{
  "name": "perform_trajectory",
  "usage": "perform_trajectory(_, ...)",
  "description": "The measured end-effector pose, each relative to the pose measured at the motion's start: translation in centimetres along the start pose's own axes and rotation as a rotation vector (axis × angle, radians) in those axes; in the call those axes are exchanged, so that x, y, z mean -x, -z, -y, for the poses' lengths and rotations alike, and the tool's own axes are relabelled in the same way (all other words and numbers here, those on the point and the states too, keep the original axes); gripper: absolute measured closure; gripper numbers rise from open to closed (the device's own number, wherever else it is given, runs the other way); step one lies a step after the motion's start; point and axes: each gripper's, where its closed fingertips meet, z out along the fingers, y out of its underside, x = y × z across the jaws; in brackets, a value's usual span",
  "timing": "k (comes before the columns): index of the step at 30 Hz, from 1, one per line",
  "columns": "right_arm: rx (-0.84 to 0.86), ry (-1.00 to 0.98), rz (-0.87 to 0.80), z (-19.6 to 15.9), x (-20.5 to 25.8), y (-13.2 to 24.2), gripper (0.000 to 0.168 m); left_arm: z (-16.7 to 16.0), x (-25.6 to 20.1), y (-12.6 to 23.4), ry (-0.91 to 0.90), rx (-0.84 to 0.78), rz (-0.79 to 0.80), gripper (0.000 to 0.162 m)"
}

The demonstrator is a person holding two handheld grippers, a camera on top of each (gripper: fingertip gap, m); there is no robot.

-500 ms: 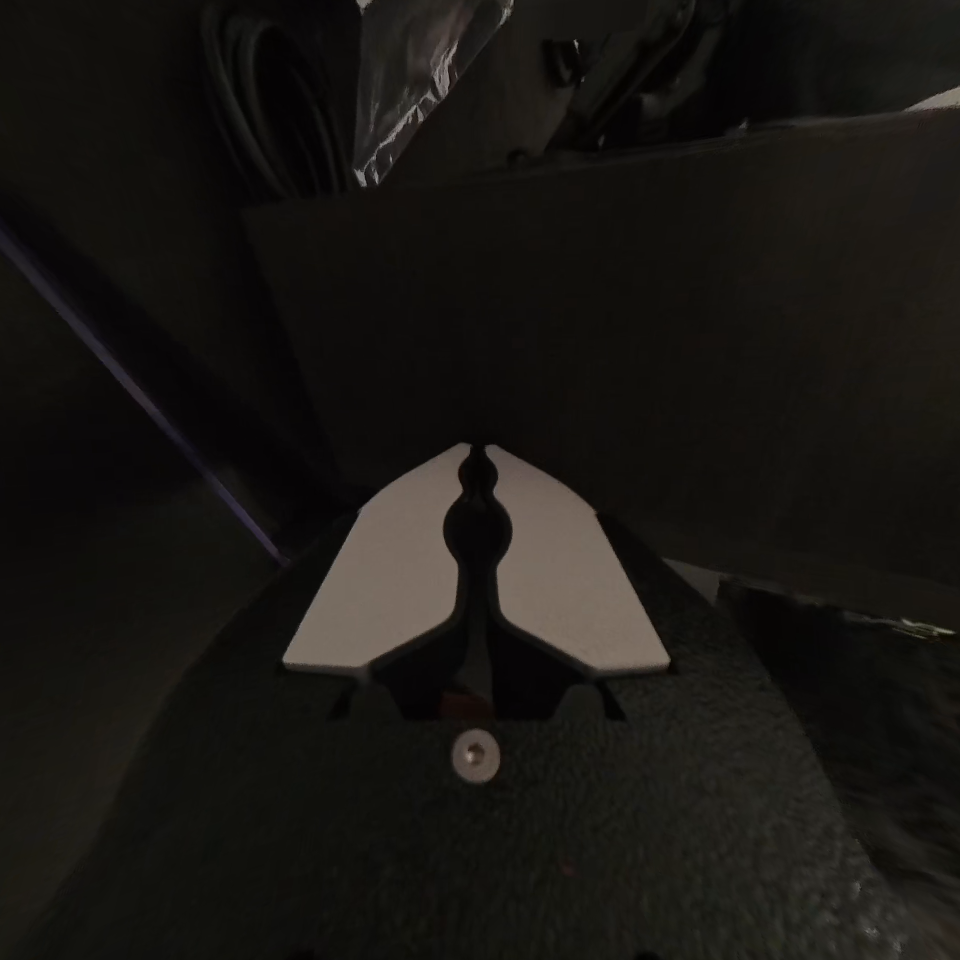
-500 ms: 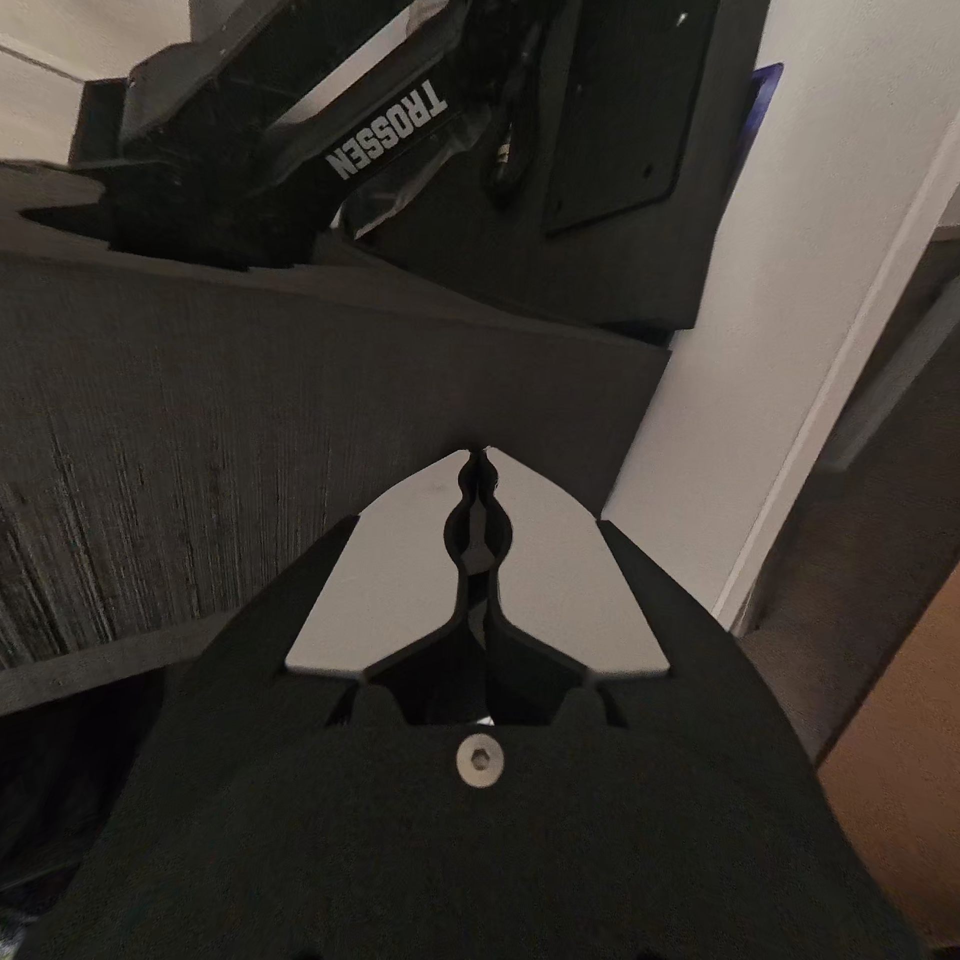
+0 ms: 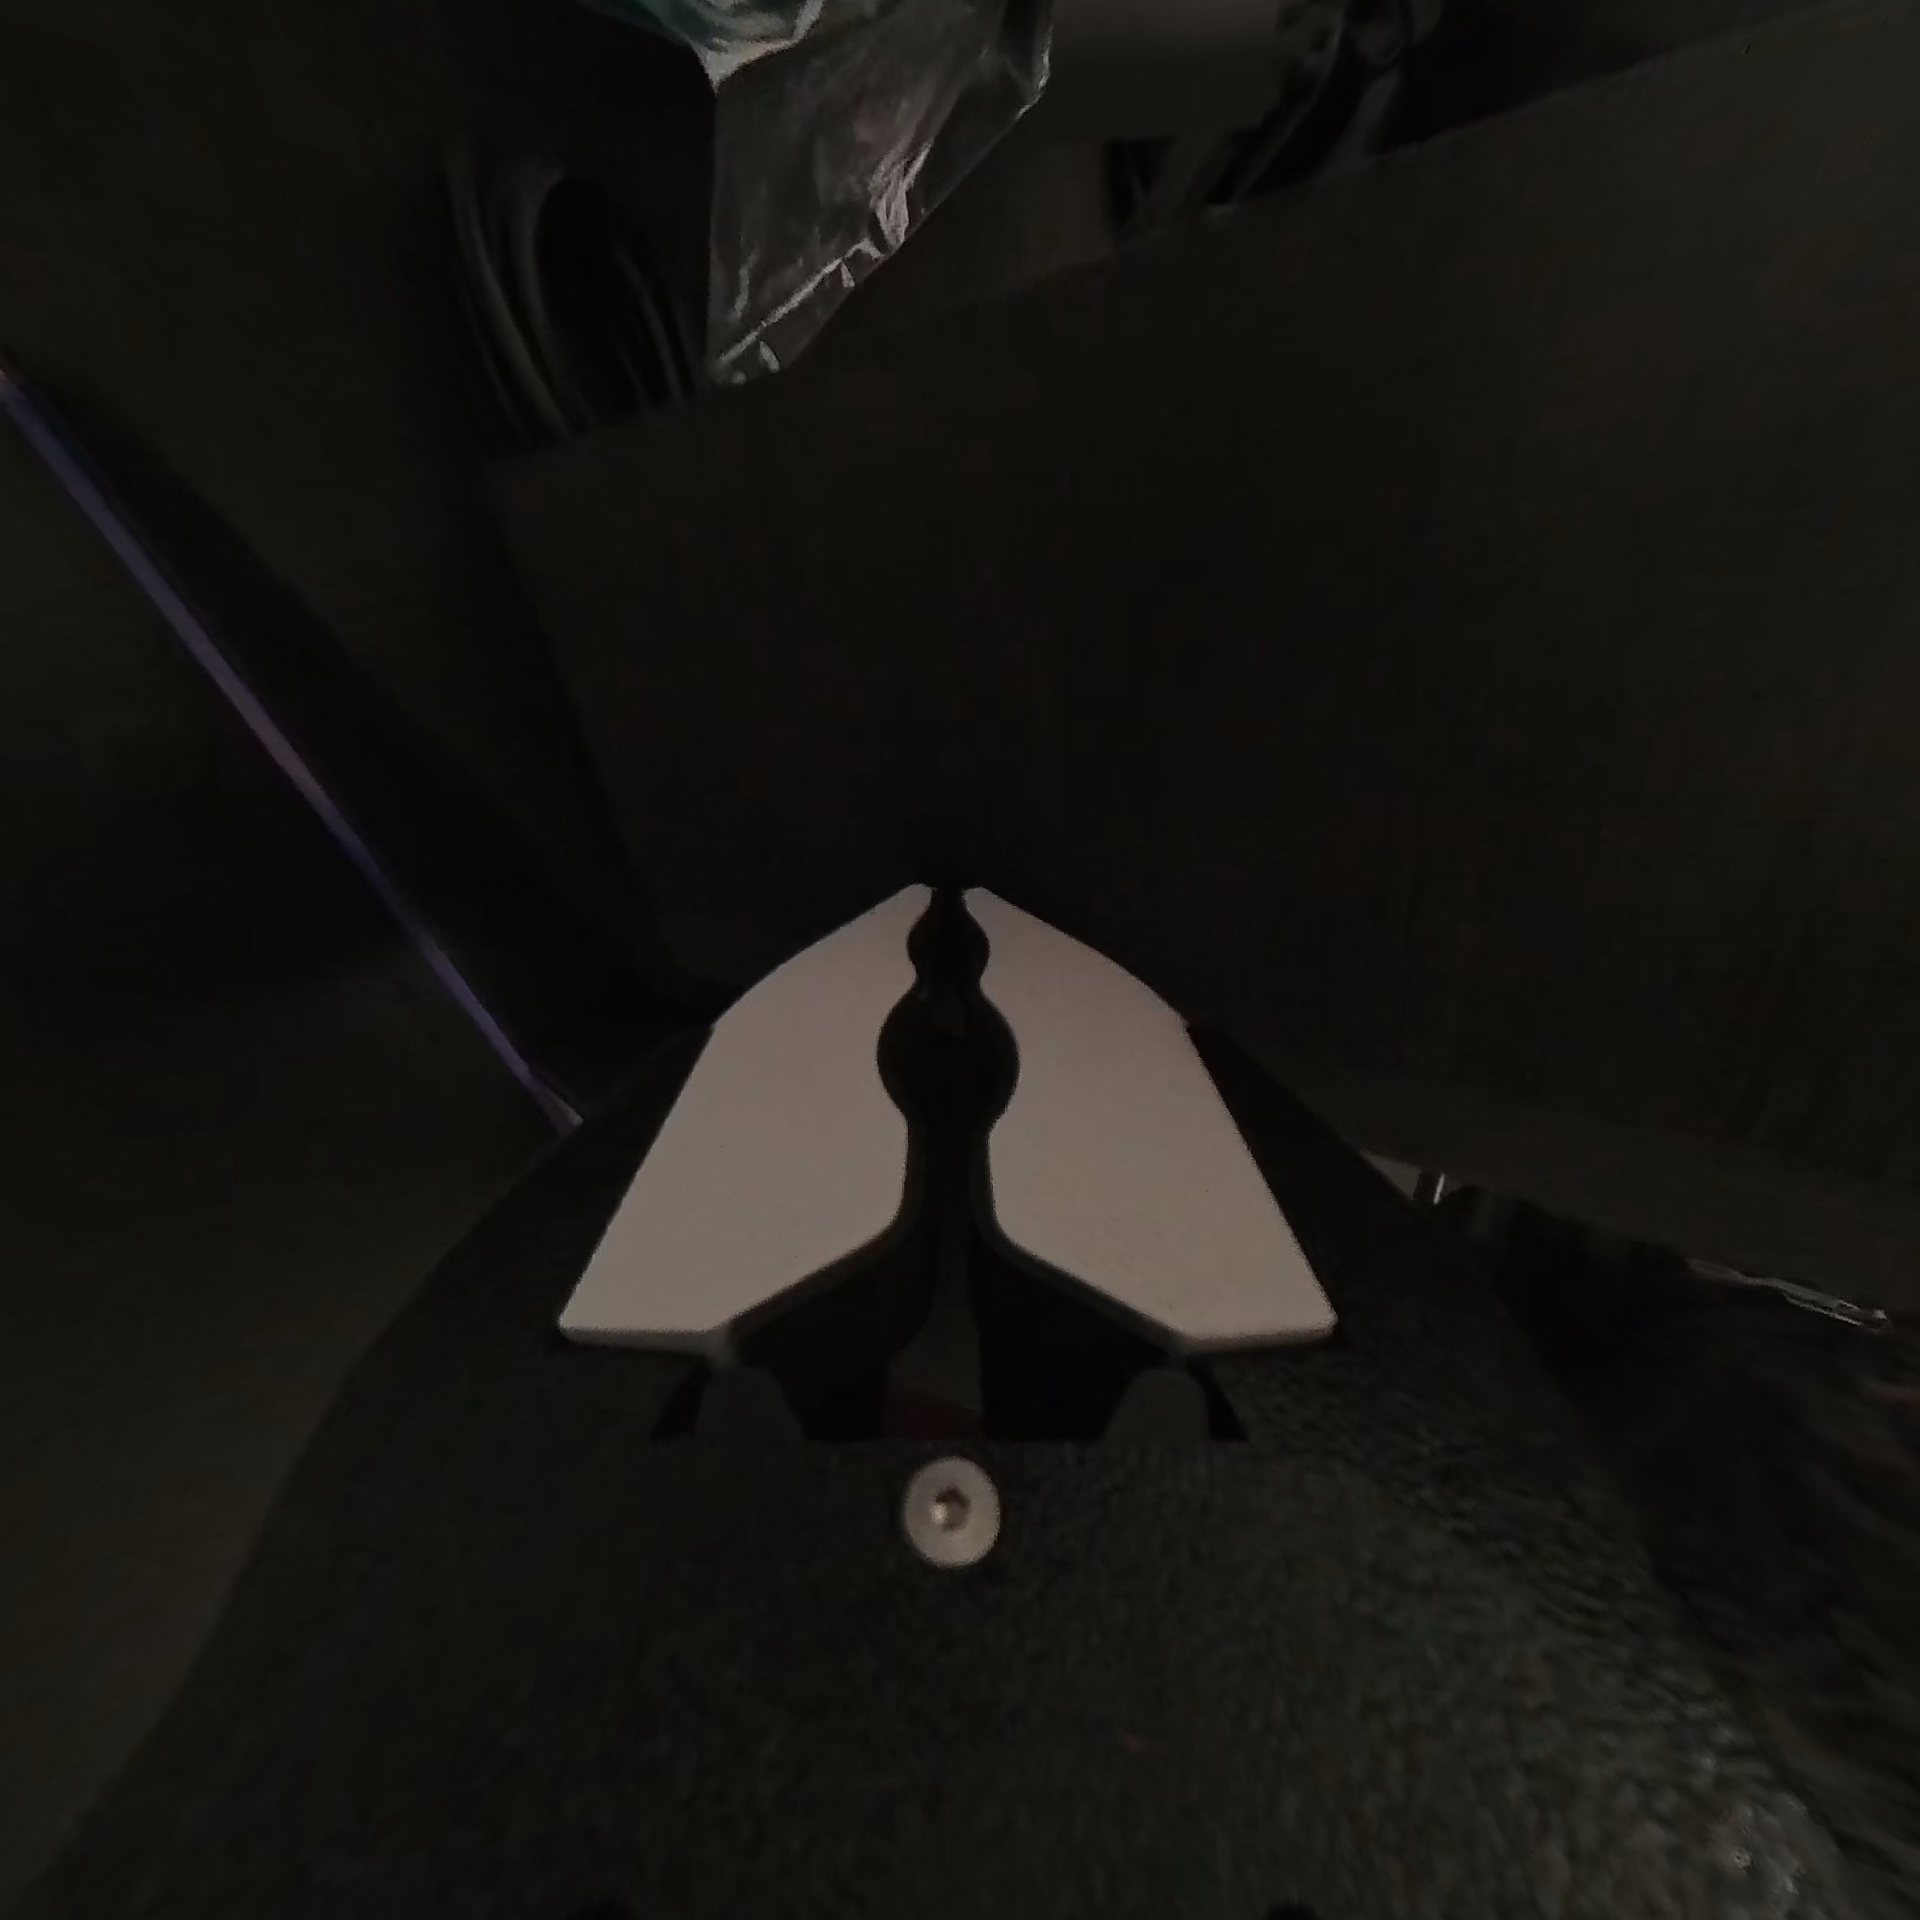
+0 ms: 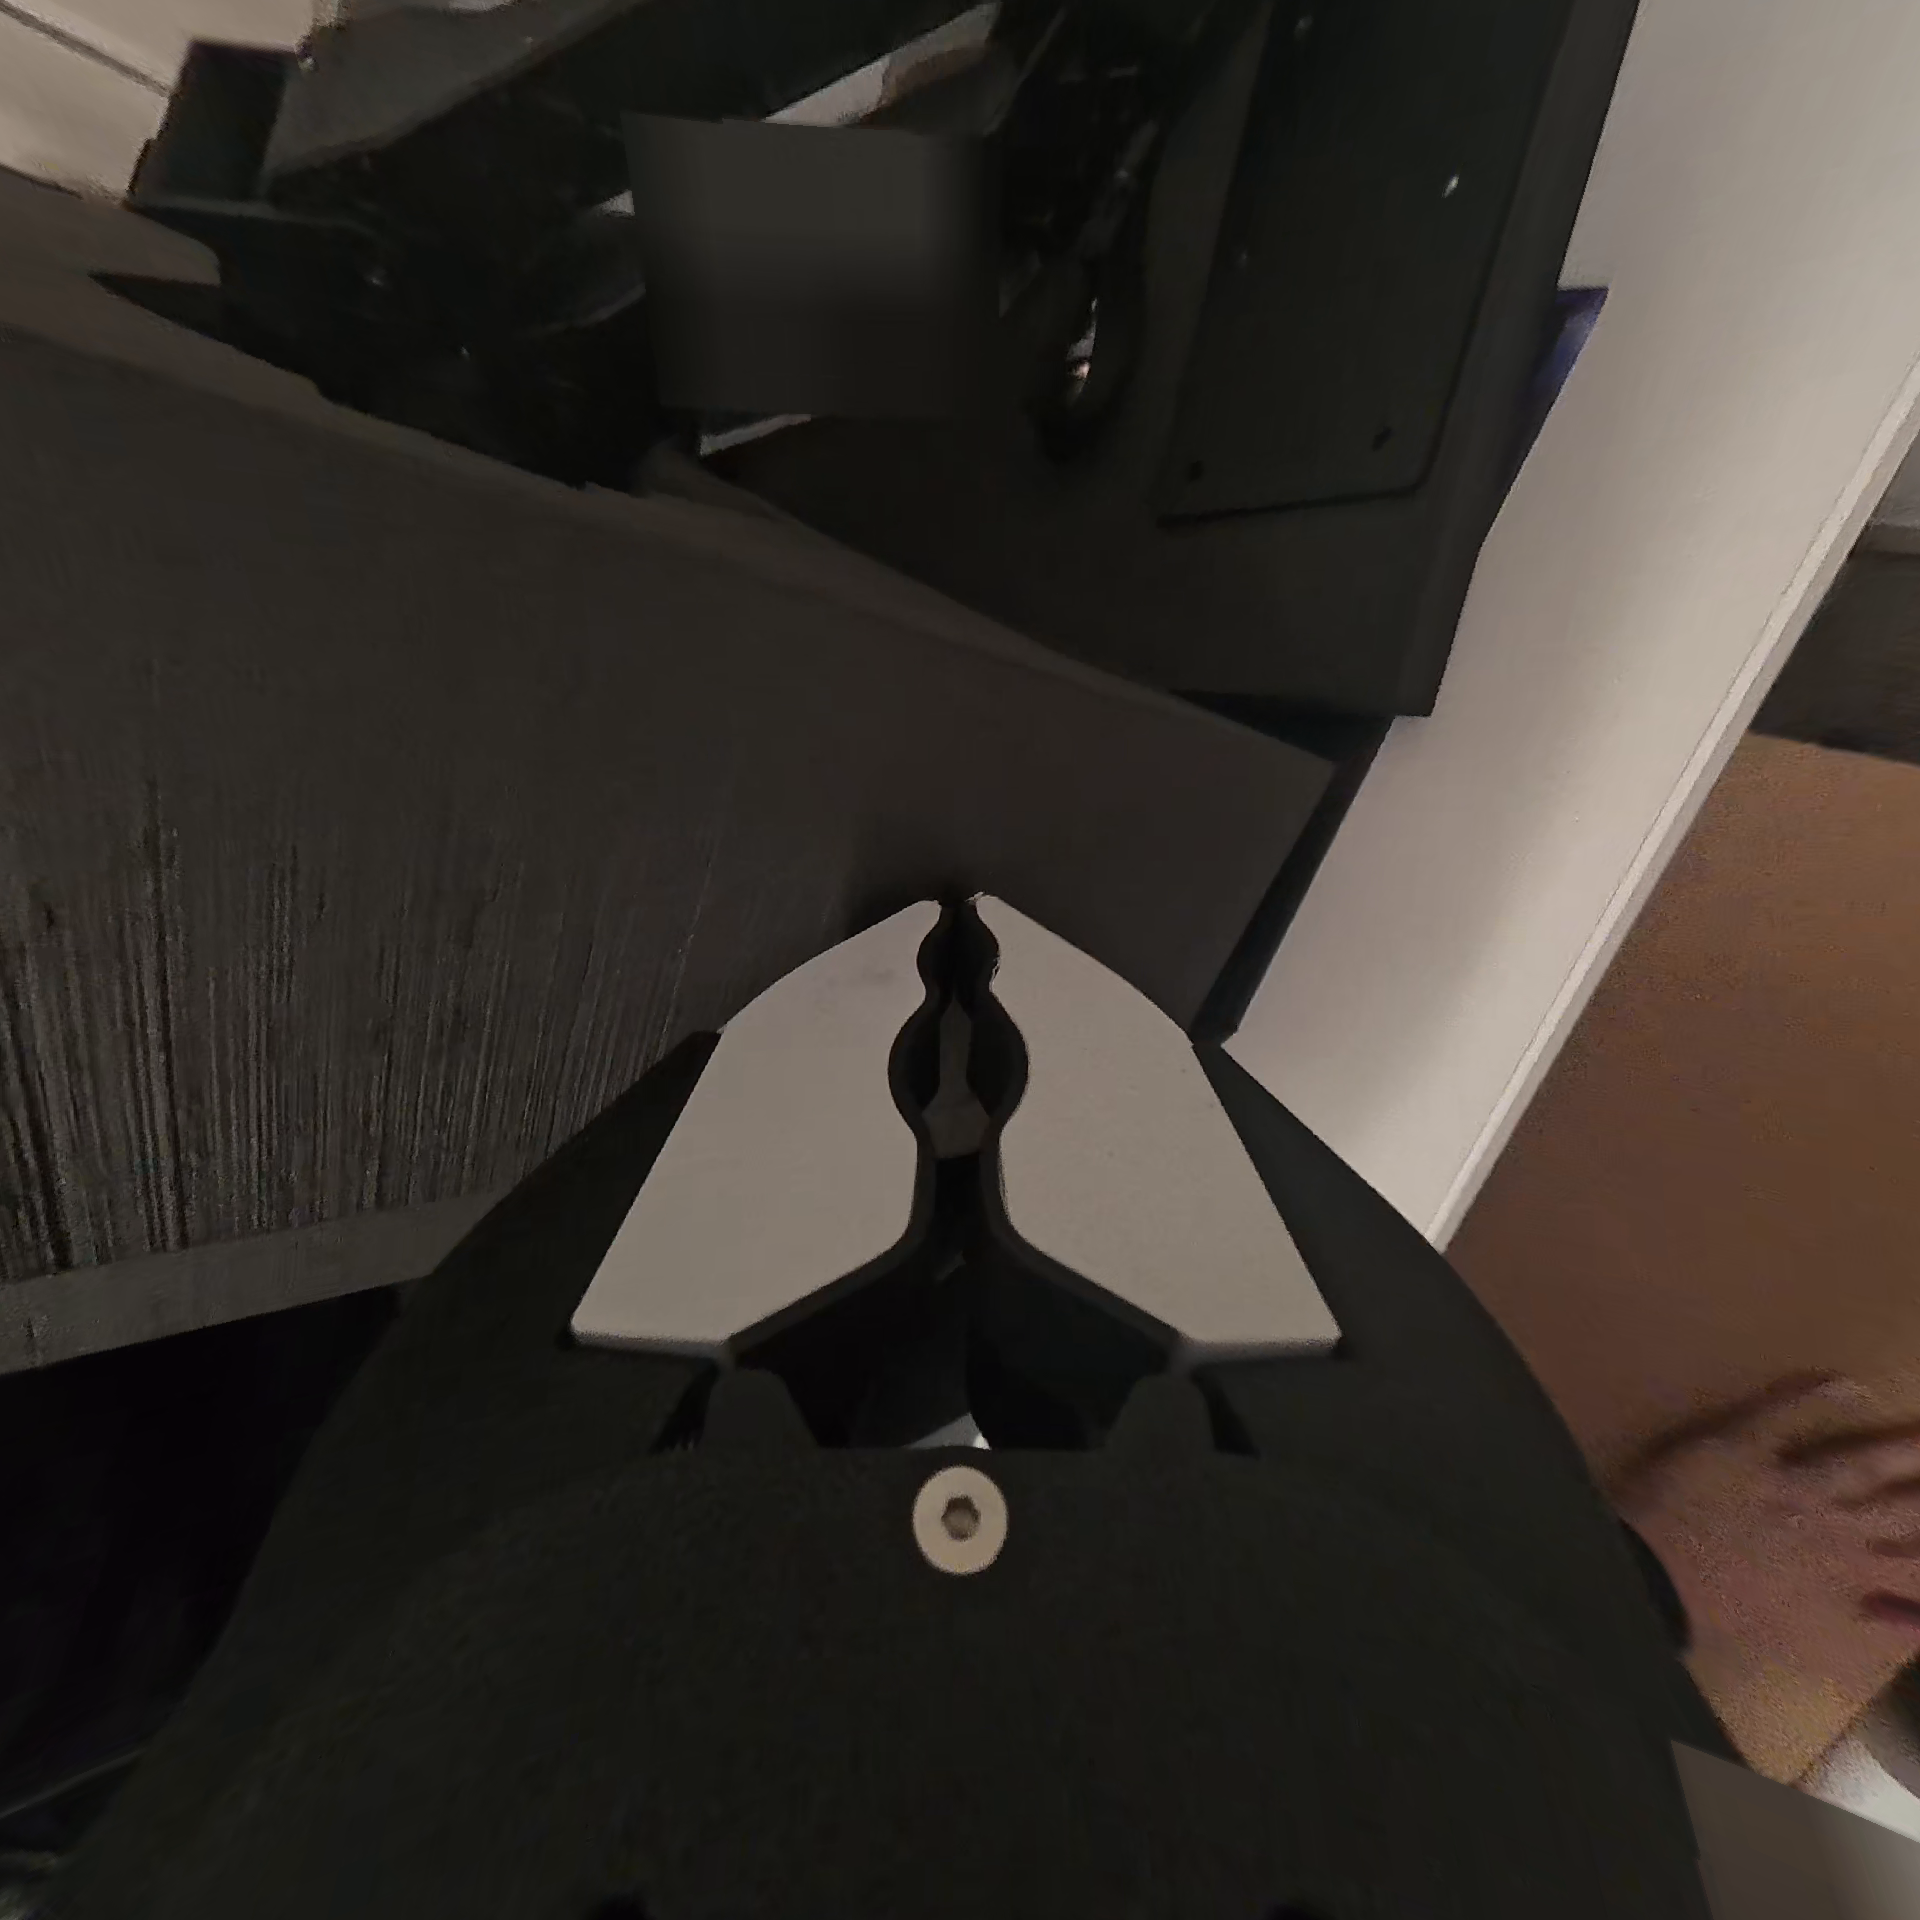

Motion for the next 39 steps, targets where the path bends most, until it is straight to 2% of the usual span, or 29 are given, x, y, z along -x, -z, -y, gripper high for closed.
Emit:
perform_trajectory(7, -0.045, -0.004, 0.023, 2.5, 3.3, 2.3, 0.168, -0.1, -1.4, 0.4, -0.013, 0.015, 0.004, 0.162)
perform_trajectory(12, 0.143, 0.128, -0.146, 2.2, 3.4, 3.1, 0.168, -0.9, -2.1, 0.6, -0.059, 0.096, 0.055, 0.162)
perform_trajectory(14, 0.162, 0.155, -0.178, 2.7, 3.6, 3.2, 0.168, -1.0, -2.1, 0.6, -0.041, 0.093, 0.05, 0.162)
perform_trajectory(17, 0.123, 0.165, -0.158, 5.0, 4.6, 3.5, 0.168, -0.8, -2.6, 1.1, 0.048, 0.027, -0.002, 0.162)
perform_trajectory(20, 0.039, 0.164, -0.107, 9.0, 5.7, 4.1, 0.168, -1.8, -3.4, 0.9, 0.076, 0.047, -0.045, 0.162)
perform_trajectory(23, 0.094, 0.208, -0.151, 10.5, 4.4, 3.0, 0.168, -2.0, -3.3, 0.9, 0.091, 0.061, -0.062, 0.162)
perform_trajectory(26, 0.006, 0.161, -0.068, 12.4, 4.5, 2.1, 0.168, -1.8, -2.5, 1.1, 0.116, 0.052, -0.084, 0.162)
perform_trajectory(31, -0.102, 0.232, -0.057, 15.4, 4.8, 0.8, 0.168, -1.4, -1.4, 1.7, 0.008, 0.0, 0.013, 0.162)
perform_trajectory(39, -0.219, 0.287, -0.085, 17.0, 4.6, 0.5, 0.168, -0.3, -0.9, 2.1, -0.167, -0.183, 0.12, 0.162)
